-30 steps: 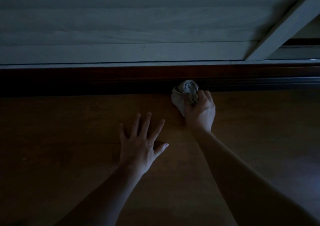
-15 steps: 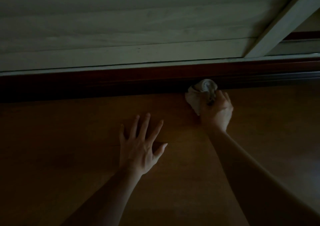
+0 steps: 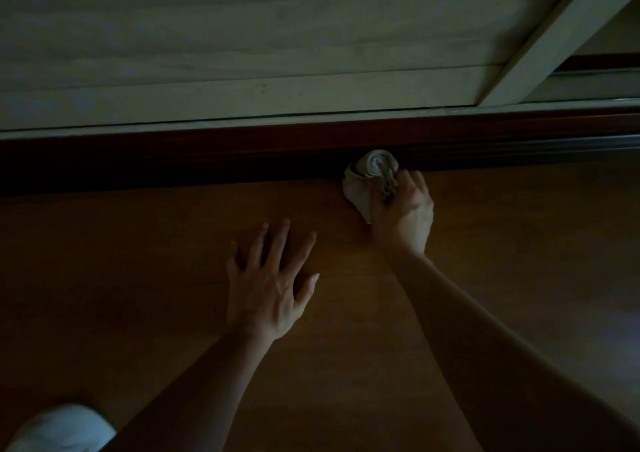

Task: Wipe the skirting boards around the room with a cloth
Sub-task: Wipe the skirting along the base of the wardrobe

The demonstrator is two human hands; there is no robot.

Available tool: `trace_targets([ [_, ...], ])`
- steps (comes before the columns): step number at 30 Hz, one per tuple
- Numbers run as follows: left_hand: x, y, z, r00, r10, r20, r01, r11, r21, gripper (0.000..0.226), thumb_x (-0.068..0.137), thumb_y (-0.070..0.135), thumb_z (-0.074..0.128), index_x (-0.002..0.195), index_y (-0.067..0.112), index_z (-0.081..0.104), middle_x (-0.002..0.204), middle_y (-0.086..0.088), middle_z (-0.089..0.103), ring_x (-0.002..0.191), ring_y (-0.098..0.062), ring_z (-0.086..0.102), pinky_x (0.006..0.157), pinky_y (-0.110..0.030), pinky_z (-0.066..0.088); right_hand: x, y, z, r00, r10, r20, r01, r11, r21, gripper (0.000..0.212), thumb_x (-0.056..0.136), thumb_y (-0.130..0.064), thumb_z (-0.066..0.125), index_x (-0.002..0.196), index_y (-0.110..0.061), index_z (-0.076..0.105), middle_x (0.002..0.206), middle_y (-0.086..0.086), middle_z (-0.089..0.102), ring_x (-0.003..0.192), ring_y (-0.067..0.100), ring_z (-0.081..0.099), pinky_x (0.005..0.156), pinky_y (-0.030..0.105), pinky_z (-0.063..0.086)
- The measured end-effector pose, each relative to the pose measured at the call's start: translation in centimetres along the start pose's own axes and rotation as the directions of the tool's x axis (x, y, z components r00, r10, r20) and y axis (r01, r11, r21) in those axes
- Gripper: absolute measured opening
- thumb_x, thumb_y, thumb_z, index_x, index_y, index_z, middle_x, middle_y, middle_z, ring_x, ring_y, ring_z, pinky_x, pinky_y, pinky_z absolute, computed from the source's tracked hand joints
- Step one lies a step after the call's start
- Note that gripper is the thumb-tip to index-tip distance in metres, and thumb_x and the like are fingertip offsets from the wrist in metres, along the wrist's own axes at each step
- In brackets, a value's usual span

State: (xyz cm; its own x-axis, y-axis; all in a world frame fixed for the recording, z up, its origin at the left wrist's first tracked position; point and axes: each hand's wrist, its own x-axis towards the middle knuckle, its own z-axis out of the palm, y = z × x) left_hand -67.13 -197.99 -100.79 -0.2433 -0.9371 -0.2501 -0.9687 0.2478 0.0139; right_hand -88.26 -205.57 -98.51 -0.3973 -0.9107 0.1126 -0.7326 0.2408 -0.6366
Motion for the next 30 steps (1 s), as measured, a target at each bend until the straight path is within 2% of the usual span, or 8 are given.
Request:
trace_targets([
  [3,0.0,0.0,0.0,1.0,0.006,-0.001,-0.006,1.0,0.005,0.065,0.095,0.067,0.019,0.156,0.044,0.017,0.166,-0.005,0.019,0.15,-0.034,0.02,0.11,-0.07,0.025,0.7,0.8,-0.9,1.0,0.007,0.007,-0.007,1.0,0.008,0.027,0.091,-0.03,0.064,0.107,-0.007,0.063,0.105,0.008,0.06,0.091,0.019,0.057,0.071,0.028,0.039],
  [6,0.0,0.0,0.0,1.0,0.009,-0.001,-0.009,1.0,0.003,0.065,0.096,0.066,0.018,0.157,0.044,0.016,0.167,-0.005,0.017,0.149,-0.034,0.021,0.11,-0.07,0.025,1.8,3.6,-3.1,0.982,0.164,-0.098,-0.162,0.986,0.031,0.028,0.093,-0.025,0.059,0.11,-0.003,0.063,0.113,0.018,0.063,0.109,0.034,0.058,0.086,0.037,0.045],
  [9,0.1,0.0,0.1,1.0,0.008,-0.007,-0.008,1.0,0.005,0.064,0.096,0.065,0.018,0.157,0.044,0.018,0.166,-0.005,0.018,0.148,-0.035,0.022,0.108,-0.07,0.026,2.6,5.4,-4.7,0.95,0.277,-0.144,-0.277,0.961,0.022,0.034,0.092,-0.029,0.06,0.116,-0.005,0.061,0.124,0.019,0.06,0.119,0.036,0.054,0.097,0.049,0.045],
  [13,0.0,0.0,0.1,1.0,0.008,-0.005,-0.008,1.0,0.003,0.064,0.097,0.065,0.015,0.157,0.044,0.018,0.167,-0.006,0.017,0.148,-0.035,0.021,0.108,-0.07,0.026,2.5,5.1,-4.3,0.987,0.121,-0.106,-0.125,0.992,-0.026,0.023,0.091,-0.022,0.062,0.106,-0.004,0.062,0.107,0.013,0.06,0.091,0.02,0.055,0.074,0.031,0.04],
  [18,0.0,0.0,0.2,1.0,0.004,-0.013,-0.004,1.0,0.003,0.063,0.097,0.064,0.016,0.157,0.045,0.017,0.167,-0.004,0.016,0.149,-0.034,0.02,0.109,-0.07,0.027,2.5,5.5,-4.4,0.964,0.19,-0.185,-0.19,0.982,0.017,0.021,0.091,-0.022,0.062,0.101,-0.004,0.062,0.105,0.013,0.062,0.098,0.027,0.057,0.076,0.03,0.038],
  [22,0.0,0.0,0.2,1.0,0.007,-0.02,-0.007,1.0,0.004,0.062,0.098,0.064,0.017,0.157,0.044,0.019,0.167,-0.005,0.017,0.149,-0.034,0.021,0.108,-0.069,0.027,2.5,5.3,-4.0,0.991,0.063,-0.118,-0.067,0.997,-0.038,0.022,0.09,-0.025,0.064,0.098,-0.005,0.063,0.098,0.01,0.06,0.08,0.014,0.05,0.068,0.028,0.035],
  [26,0.0,0.1,0.0,1.0,0.006,-0.021,-0.006,1.0,0.008,0.062,0.097,0.063,0.018,0.156,0.044,0.02,0.166,-0.006,0.019,0.148,-0.035,0.023,0.108,-0.068,0.026,1.9,4.5,-3.4,0.969,0.165,-0.183,-0.164,0.986,0.019,0.02,0.089,-0.026,0.062,0.092,-0.006,0.062,0.093,0.007,0.058,0.079,0.022,0.055,0.063,0.025,0.032],
  [30,-0.1,0.1,-0.2,1.0,0.004,-0.021,-0.004,1.0,-0.006,0.061,0.097,0.06,0.024,0.155,0.041,0.028,0.163,-0.007,0.026,0.147,-0.036,0.027,0.108,-0.069,0.029,0.3,0.1,-0.5,0.999,-0.03,0.03,0.03,1.0,-0.007,0.039,0.087,-0.044,0.056,0.097,-0.007,0.064,0.093,0.002,0.055,0.076,0.014,0.048,0.063,0.024,0.03],
])
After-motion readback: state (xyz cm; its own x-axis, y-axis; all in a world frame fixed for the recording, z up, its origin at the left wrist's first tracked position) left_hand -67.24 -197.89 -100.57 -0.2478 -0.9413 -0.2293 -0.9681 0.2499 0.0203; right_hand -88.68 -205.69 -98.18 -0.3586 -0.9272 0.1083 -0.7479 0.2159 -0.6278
